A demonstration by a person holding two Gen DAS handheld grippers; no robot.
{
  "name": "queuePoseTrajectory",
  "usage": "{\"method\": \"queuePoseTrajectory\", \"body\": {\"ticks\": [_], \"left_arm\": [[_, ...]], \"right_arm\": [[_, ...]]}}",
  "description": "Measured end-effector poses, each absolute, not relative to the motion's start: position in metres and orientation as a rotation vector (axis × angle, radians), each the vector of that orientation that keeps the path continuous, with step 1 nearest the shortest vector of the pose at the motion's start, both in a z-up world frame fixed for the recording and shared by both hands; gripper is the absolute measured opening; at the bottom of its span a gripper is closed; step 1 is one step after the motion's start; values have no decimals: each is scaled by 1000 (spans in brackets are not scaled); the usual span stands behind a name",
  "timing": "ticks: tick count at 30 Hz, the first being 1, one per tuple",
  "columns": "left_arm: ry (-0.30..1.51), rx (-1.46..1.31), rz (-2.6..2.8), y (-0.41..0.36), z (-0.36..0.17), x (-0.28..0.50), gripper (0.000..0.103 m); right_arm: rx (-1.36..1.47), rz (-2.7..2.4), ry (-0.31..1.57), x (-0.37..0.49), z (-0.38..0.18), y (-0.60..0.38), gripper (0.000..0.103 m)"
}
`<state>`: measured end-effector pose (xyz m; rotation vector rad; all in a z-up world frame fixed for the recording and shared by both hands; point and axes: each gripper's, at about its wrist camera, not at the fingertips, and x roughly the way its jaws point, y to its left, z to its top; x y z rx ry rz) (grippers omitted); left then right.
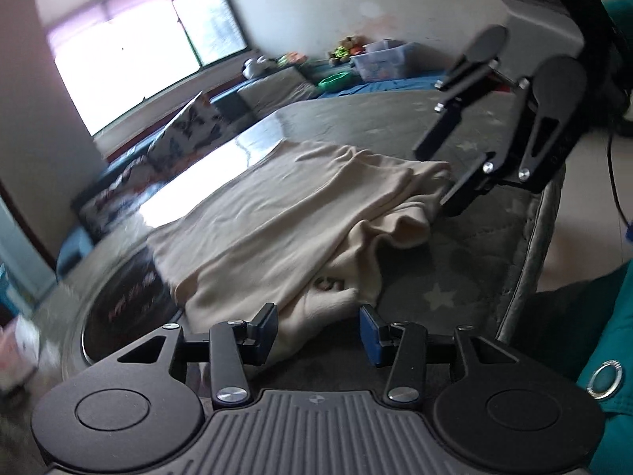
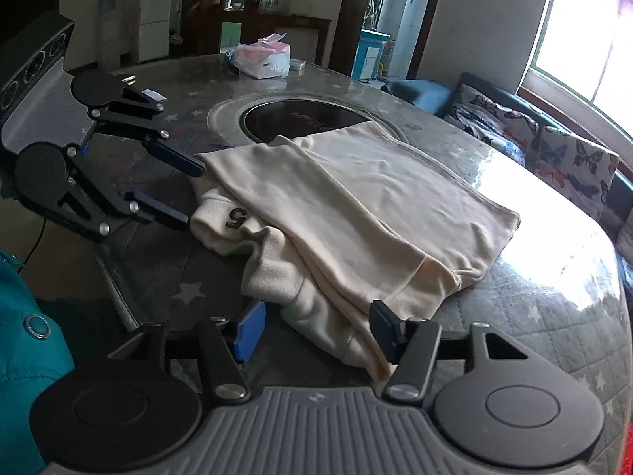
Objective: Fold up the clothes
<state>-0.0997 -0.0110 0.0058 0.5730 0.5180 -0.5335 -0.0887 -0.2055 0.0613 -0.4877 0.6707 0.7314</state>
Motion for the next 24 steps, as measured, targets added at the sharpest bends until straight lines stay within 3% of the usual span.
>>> {"method": "queuePoseTrajectory", "body": {"ticks": [1, 3, 5, 7, 18, 21, 24], "left_arm": [[511, 579, -537, -12, 4, -98, 47], [502, 581, -547, -14, 3, -95, 35], [504, 556, -558, -14, 4, -91, 15], [505, 518, -554, -12, 8, -86, 9], [571, 291, -513, 6, 30, -29, 7], [593, 282, -512, 8, 27, -22, 7], [610, 263, -522, 12, 26, -20, 8]], "right_arm": [[-497, 732, 663, -90, 61, -205, 62], [-509, 740, 659, -90, 61, -204, 66], [-521, 748, 656, -91, 60, -203, 68], [-538, 758, 661, -91, 57, -200, 68], [-584, 776, 607, -80, 45, -188, 65], [-587, 775, 595, -75, 41, -185, 56], [-556, 764, 615, -66, 40, -184, 39]]}}
